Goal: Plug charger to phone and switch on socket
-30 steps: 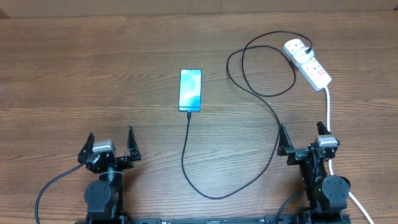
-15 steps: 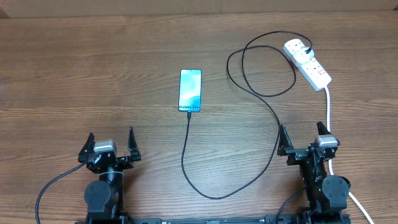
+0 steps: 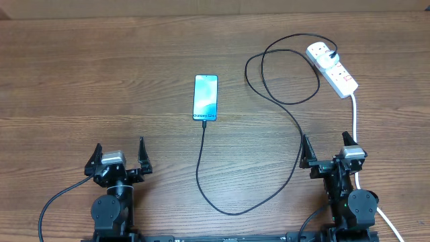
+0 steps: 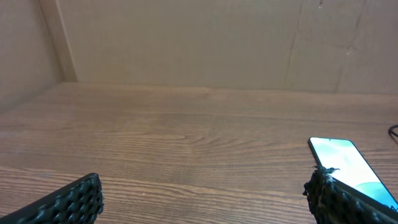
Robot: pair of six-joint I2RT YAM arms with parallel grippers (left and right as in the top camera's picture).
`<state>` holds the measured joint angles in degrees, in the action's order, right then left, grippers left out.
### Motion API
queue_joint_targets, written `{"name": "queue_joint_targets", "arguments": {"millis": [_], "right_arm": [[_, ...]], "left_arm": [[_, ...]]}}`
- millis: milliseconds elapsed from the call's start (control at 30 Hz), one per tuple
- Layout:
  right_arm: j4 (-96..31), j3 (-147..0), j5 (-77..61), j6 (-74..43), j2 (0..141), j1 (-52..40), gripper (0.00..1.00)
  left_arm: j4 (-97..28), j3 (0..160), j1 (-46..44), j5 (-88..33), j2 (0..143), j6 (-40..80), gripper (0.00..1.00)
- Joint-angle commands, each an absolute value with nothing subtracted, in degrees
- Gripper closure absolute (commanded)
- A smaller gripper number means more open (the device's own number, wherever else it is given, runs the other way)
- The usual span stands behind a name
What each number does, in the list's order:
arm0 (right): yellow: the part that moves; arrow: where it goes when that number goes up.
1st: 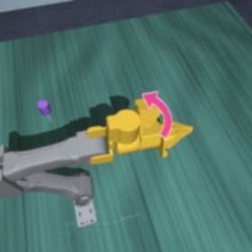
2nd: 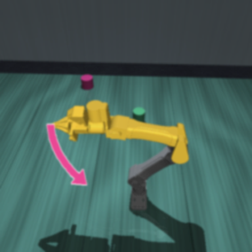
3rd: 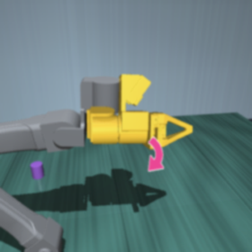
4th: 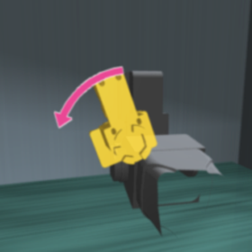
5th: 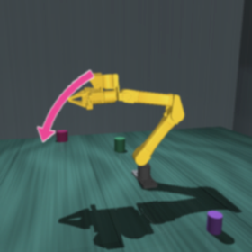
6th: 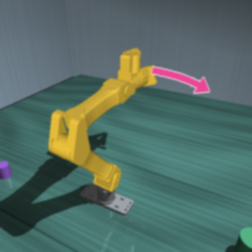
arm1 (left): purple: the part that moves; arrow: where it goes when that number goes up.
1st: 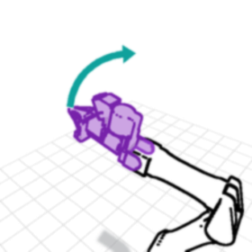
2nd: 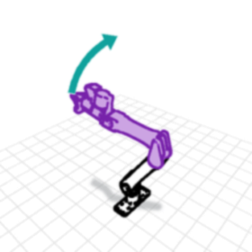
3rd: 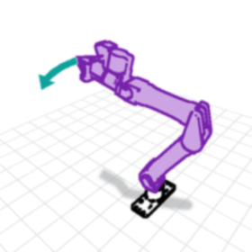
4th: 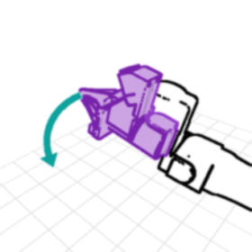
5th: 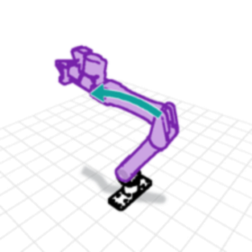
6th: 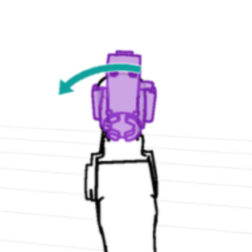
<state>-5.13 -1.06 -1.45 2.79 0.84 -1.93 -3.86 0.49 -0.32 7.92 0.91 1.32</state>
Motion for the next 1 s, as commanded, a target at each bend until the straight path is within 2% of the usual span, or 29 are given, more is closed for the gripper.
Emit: {"name": "queue_joint_targets", "arguments": {"millis": [0, 967], "right_arm": [[-4.82, -0.47, -1.17, 2.87, 0.16, -2.28, 0.00], [-4.82, -0.47, -1.17, 2.87, 0.16, -2.28, 0.00]], "left_arm": [[-4.05, 0.30, -0.01, 7.86, 0.19, 2.02, 0.00], [-3.81, 0.30, 0.03, 7.90, 0.21, 2.55, 0.00]]}}
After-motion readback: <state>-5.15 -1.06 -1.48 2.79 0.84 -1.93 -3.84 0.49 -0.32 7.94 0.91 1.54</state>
